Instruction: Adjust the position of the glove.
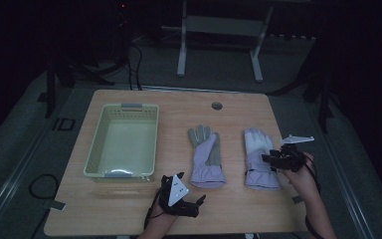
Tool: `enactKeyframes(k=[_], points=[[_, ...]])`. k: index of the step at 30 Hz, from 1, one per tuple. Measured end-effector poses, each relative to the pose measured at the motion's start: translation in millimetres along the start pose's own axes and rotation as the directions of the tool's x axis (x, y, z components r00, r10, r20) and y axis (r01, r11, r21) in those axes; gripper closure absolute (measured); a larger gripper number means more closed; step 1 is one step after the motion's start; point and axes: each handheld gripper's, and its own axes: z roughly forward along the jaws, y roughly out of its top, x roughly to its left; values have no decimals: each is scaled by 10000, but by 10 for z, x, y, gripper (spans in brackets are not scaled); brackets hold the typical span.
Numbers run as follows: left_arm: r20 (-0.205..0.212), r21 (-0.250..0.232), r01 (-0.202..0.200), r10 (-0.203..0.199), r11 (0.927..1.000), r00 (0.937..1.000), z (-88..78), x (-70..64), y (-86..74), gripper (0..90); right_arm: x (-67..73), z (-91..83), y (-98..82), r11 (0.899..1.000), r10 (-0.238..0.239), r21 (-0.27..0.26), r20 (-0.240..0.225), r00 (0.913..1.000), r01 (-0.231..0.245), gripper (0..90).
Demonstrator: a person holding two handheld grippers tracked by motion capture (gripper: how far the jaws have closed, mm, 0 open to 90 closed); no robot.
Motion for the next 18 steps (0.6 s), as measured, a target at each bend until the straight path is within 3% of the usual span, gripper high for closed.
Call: enactKeyframes(k=[2, 4, 6, 13, 18], points=[[3, -3, 0, 0, 10000, 10000, 0, 0, 0, 0, -12, 88, -3, 9998, 114, 182, 131, 9998, -117, 491], [3, -7, -30, 30, 10000, 10000, 0, -3, 0, 0, -21, 201, -42, 9979, 269, 593, -34, 9996, -266, 460], [14, -11, -34, 34, 10000, 10000, 0, -3, 0, 0, -14, 293, -107, 9965, 134, 827, 71, 9999, -140, 463], [23, -11, -87, 87, 10000, 10000, 0, -7, 0, 0, -58, 290, -191, 9987, 393, 333, -460, 9982, -378, 615], [22, 1, -25, 25, 10000, 10000, 1, -3, 0, 0, -71, 293, -201, 9975, 647, 321, -613, 9960, -628, 663]])
